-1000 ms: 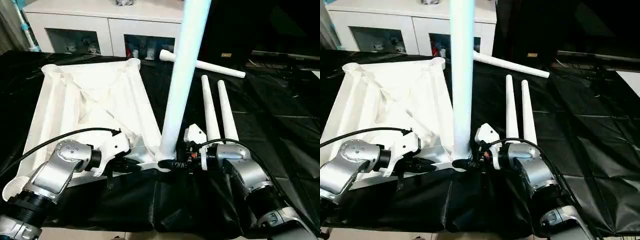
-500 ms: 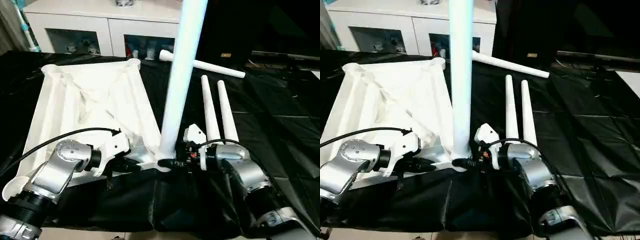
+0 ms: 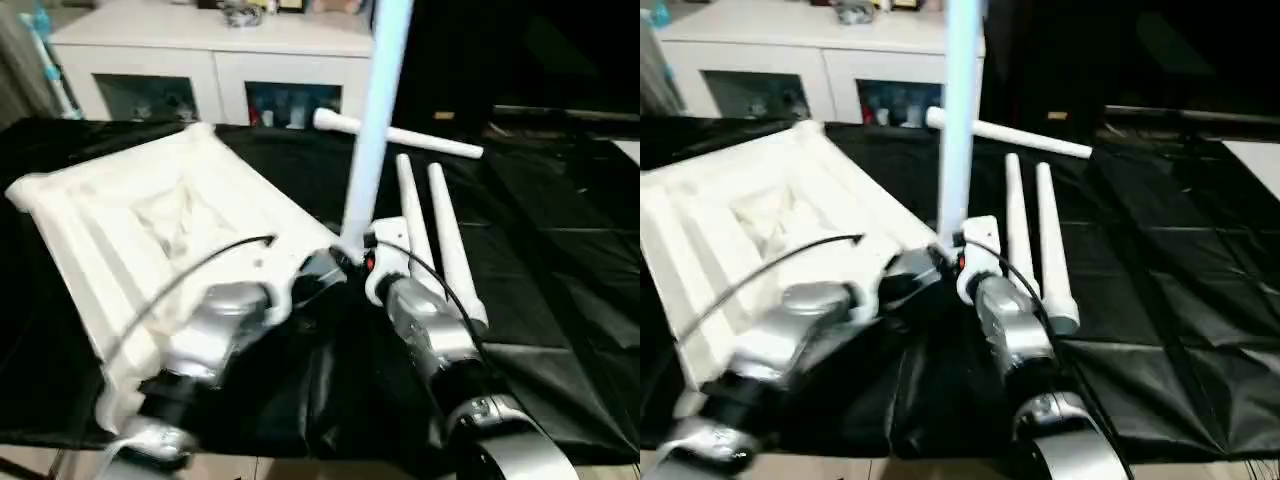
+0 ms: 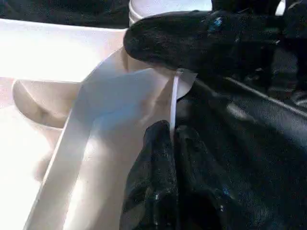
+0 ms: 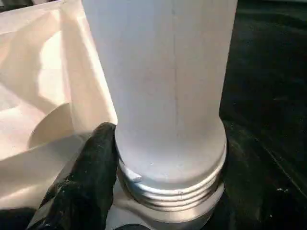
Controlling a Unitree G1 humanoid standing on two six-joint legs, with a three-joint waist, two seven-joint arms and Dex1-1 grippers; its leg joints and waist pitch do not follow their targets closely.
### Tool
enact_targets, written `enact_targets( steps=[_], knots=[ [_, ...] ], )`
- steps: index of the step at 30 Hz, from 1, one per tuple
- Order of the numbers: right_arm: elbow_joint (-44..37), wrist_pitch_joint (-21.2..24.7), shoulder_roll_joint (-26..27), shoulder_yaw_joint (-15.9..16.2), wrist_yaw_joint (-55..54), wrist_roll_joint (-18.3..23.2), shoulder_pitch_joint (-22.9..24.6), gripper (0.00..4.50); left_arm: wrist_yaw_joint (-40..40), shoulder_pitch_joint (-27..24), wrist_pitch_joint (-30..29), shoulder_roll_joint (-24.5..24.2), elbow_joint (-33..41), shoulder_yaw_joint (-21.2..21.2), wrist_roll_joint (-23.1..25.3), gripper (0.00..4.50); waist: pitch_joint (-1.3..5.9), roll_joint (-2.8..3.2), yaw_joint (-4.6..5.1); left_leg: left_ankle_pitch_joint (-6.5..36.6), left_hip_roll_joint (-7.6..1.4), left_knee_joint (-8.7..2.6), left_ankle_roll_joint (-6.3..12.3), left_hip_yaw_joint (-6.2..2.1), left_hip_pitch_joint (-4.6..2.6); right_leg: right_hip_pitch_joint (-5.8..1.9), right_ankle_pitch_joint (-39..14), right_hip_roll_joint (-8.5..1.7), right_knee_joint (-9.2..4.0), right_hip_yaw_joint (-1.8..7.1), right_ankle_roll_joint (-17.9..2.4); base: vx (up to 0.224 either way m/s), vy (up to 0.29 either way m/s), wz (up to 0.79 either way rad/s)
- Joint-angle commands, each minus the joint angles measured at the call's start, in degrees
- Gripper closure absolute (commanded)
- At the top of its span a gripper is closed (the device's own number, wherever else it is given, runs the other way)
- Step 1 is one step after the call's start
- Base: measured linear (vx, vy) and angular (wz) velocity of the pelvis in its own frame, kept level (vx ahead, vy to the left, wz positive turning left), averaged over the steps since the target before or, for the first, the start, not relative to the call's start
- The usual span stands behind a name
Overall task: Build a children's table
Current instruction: Rotate leg to tighten
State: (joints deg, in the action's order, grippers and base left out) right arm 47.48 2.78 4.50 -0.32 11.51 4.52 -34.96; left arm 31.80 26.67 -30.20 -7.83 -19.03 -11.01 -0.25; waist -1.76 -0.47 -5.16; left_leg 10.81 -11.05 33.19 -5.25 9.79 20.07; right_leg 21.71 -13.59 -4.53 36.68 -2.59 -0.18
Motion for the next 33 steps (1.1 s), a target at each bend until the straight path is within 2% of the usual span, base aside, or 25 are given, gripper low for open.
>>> enact_targets(
  steps=[1,4,6,8,9,10,12,15,17,18,19,20,23,26,29,33],
  knots=[
    [3.16,1.79,2.82,1.58,1.36,0.17,1.32,1.80,-4.28,-0.81,-0.44,0.69,-3.45,0.72,0.68,4.50,2.30,-0.43,-0.06,10.04,-1.50,-4.07,1.25,-0.43,0.32,-1.95,-6.93,-3.22,-5.23,2.38,-8.90,0.000,0.000,0.00],
    [3.62,1.08,2.68,3.25,1.18,-1.65,0.83,1.80,-3.66,-1.05,-1.49,-0.12,-2.88,-0.21,1.46,4.50,2.23,-0.45,-0.02,11.30,-1.61,-4.22,1.14,-0.47,0.26,-1.80,-8.70,-3.29,-5.41,2.37,-8.47,0.000,0.000,0.00],
    [4.79,0.25,3.07,2.33,1.32,-1.49,0.29,1.80,-3.31,-1.22,-2.39,-0.99,-2.66,-0.80,2.37,4.50,2.17,-0.66,0.05,12.14,-1.62,-4.32,0.94,-0.46,0.25,-1.71,-10.38,-3.33,-5.59,2.40,-8.17,0.000,0.000,0.00],
    [4.98,-0.19,3.21,1.53,2.32,-0.45,0.13,1.80,-3.41,-1.26,-2.84,-1.40,-2.79,-0.85,2.64,4.50,2.16,-0.36,0.08,12.97,-1.68,-4.47,0.68,-0.53,0.16,-1.53,-10.76,-3.28,-5.61,2.43,-7.92,0.000,0.000,0.00],
    [4.92,-0.13,3.21,1.46,2.60,-0.27,0.13,1.45,-3.38,-1.26,-2.87,-1.51,-2.80,-0.93,2.71,4.50,2.11,-0.35,0.11,13.26,-1.69,-4.54,0.59,-0.55,0.19,-1.52,-10.85,-3.26,-5.66,2.43,-7.85,0.000,0.000,0.00],
    [4.32,-0.22,3.19,1.03,4.05,0.67,0.22,1.45,-3.04,-1.32,-3.02,-2.24,-2.87,-1.50,3.21,4.50,2.14,-0.42,0.15,13.95,-1.70,-4.60,0.52,-0.56,0.11,-1.51,-10.95,-3.18,-5.70,2.42,-7.70,0.000,0.000,0.00],
    [3.34,-0.46,2.96,1.10,5.51,1.03,0.45,1.07,-2.43,-1.49,-3.04,-3.01,-2.87,-2.12,3.68,4.50,2.20,-0.34,0.17,13.79,-1.75,-4.64,0.45,-0.59,0.17,-1.54,-9.92,-3.19,-5.63,2.43,-7.87,0.000,0.000,0.00],
    [1.90,-0.98,2.13,2.12,7.17,0.25,0.69,0.96,-0.85,-1.78,-2.48,-4.64,-2.72,-3.51,4.61,4.50,2.14,-0.42,0.26,13.60,-1.72,-4.68,0.64,-0.57,0.37,-1.67,-9.09,-3.23,-5.64,2.44,-8.24,0.000,0.000,0.00],
    [0.58,-1.41,1.12,3.23,9.68,-0.28,0.86,0.66,1.55,-2.24,-1.73,-6.52,-2.31,-4.67,4.92,4.50,2.14,-0.45,0.35,13.32,-1.73,-4.79,0.64,-0.71,0.51,-1.82,-10.37,-3.33,-5.72,2.43,-7.98,0.000,0.000,0.00],
    [-1.99,-1.32,-0.96,4.97,13.99,-0.77,1.40,0.66,5.29,-3.03,-0.47,-9.31,-1.13,-5.89,4.78,4.50,2.15,-0.23,0.37,13.32,-1.81,-4.82,0.47,-0.74,0.46,-1.78,-10.38,-3.36,-5.72,2.43,-8.08,0.000,0.000,0.00],
    [-2.04,-1.32,-1.00,5.00,14.07,-0.79,1.41,0.54,5.36,-3.04,-0.43,-9.37,-1.11,-5.91,4.78,4.50,2.20,-0.38,0.46,13.02,-1.89,-4.74,0.62,-0.76,0.53,-1.88,-9.36,-3.30,-5.62,2.42,-8.20,0.000,0.000,0.00],
    [-4.11,-1.54,-3.34,6.62,17.56,-1.65,1.92,0.54,8.67,-3.71,0.10,-11.88,0.09,-6.80,4.45,4.50,2.25,-0.55,0.61,11.83,-1.81,-4.66,0.88,-0.69,0.52,-2.03,-7.56,-3.22,-5.57,2.39,-8.63,0.000,0.000,0.00],
    [-7.45,-1.65,-7.67,8.39,24.80,-1.94,3.06,0.54,15.49,-5.18,0.88,-16.94,2.54,-8.47,3.51,4.50,2.36,-0.45,0.79,9.55,-1.80,-4.40,1.68,-0.57,0.53,-2.23,-3.45,-3.08,-5.21,2.36,-9.86,0.000,0.000,0.00],
    [-11.52,-2.32,-12.88,9.99,34.47,-1.07,4.74,0.54,23.00,-6.84,1.51,-22.55,6.22,-9.49,1.55,4.50,2.41,-0.30,0.92,7.25,-1.84,-4.09,2.97,-0.29,0.26,-2.25,2.30,-2.81,-4.67,2.34,-12.17,0.000,0.000,0.00],
    [-14.07,-2.30,-15.18,10.49,39.28,0.37,5.84,0.54,27.62,-7.98,4.35,-25.34,8.59,-9.40,-0.09,4.50,2.49,-0.20,0.80,6.21,-1.89,-3.98,3.69,-0.21,0.12,-2.38,5.03,-2.80,-4.41,2.34,-13.59,0.000,0.000,0.00],
    [-16.49,-1.71,-17.34,12.12,45.18,1.77,6.85,0.54,32.11,-8.93,5.00,-27.92,11.68,-9.17,-2.31,4.50,2.40,-0.12,0.88,6.87,-1.92,-4.01,3.94,-0.15,0.02,-2.33,5.40,-2.67,-4.36,2.25,-14.79,0.000,0.000,0.00]
  ],
)
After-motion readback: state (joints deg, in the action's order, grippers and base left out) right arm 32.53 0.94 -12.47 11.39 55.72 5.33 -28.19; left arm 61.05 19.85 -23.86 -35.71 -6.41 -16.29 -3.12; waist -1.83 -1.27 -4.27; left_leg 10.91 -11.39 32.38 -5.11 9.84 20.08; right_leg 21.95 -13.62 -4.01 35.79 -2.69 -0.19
